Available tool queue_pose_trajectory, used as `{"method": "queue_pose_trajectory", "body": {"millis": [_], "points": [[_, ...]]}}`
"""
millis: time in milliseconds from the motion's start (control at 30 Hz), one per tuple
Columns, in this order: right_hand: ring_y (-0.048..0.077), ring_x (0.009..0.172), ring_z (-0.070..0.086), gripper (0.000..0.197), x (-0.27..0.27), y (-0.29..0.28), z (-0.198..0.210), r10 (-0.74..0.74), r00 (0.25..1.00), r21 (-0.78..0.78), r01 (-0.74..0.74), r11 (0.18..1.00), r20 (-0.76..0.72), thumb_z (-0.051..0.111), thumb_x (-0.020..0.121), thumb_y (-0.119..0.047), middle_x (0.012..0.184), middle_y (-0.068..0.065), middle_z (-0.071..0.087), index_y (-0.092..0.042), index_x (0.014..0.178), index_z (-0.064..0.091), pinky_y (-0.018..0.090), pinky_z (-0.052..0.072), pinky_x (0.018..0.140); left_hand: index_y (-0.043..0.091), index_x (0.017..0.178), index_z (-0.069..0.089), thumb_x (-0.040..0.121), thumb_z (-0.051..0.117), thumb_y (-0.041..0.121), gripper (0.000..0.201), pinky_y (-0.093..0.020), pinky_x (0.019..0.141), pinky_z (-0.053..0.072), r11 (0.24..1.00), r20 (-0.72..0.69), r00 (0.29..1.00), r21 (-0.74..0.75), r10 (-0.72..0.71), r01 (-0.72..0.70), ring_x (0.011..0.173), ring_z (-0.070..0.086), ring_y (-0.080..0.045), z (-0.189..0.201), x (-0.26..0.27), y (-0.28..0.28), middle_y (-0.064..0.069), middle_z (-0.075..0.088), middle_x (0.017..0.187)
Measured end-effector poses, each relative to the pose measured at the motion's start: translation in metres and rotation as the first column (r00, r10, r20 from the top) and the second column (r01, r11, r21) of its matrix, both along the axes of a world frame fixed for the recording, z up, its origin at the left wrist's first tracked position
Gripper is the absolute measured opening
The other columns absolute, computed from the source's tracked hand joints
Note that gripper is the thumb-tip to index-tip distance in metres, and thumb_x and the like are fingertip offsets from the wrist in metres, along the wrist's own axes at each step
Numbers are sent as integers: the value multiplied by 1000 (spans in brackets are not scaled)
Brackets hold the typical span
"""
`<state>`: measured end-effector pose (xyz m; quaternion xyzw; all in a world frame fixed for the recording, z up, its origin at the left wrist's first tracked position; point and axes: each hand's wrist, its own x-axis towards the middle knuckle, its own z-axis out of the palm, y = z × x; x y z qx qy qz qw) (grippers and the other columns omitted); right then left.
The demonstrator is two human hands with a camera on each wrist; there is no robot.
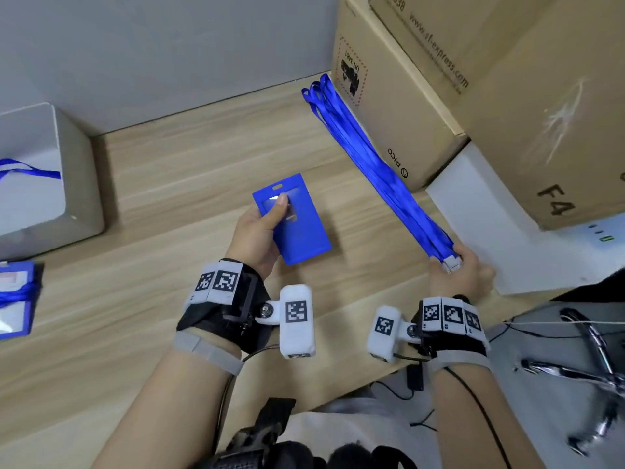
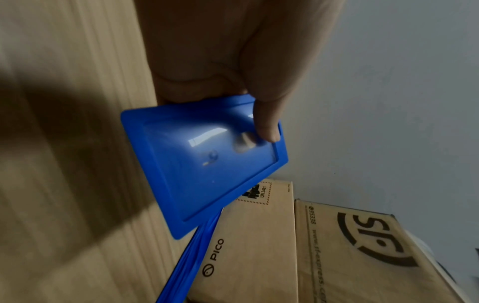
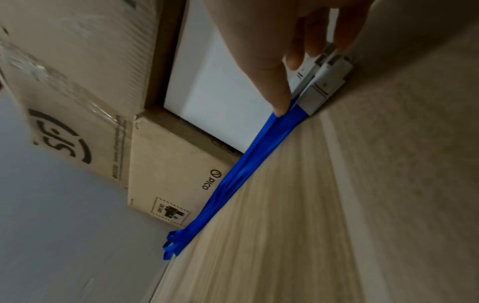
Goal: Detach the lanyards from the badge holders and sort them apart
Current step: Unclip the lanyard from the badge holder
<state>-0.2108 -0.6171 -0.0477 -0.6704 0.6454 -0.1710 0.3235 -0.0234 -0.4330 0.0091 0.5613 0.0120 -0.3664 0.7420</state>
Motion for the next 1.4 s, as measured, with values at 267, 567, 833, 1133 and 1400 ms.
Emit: {"method": "queue_pose_trajectory", "body": {"millis": [267,567,833,1133,1400], "points": [[34,111,46,22,-3,-7,-4,42,999,4,-42,999,-21,60,82,-12,120,17,44,-13,104,65,38,34,104,13,93,61,96,44,17,18,-28,73,57,1000,-7,1000,10,11,-11,72,67,-9,1,-7,-15,7,71,73],[13,62,57,17,49,20,60,28,872,93,-84,992,489,64,82,-21,72,0,61,-21,88,48,24,43,58,12,93,59,96,43,16,17,-30,77,54,999,32,999,39,-27,26,75,66,-12,17,6,13,4,67,79],[6,56,65,27,121,87,116,197,500,243,-681,691,843,52,86,5,75,8,49,-20,95,56,15,52,57,15,94,62,77,57,24,20,-21,66,52,982,213,965,139,-155,127,70,64,-10,43,28,74,6,69,79],[10,59,67,14,154,152,129,353,456,220,-812,541,817,56,86,0,71,8,60,-13,89,59,18,55,61,47,120,40,86,58,2,60,-15,70,49,969,456,888,240,-63,-55,66,57,-10,70,42,134,2,62,80],[9,51,63,13,167,176,133,432,451,211,-841,498,781,55,88,-7,60,-1,63,-12,80,63,16,48,48,16,90,67,86,56,0,20,-8,61,41,908,526,826,416,-205,-39,56,53,3,74,52,142,12,61,69]]}}
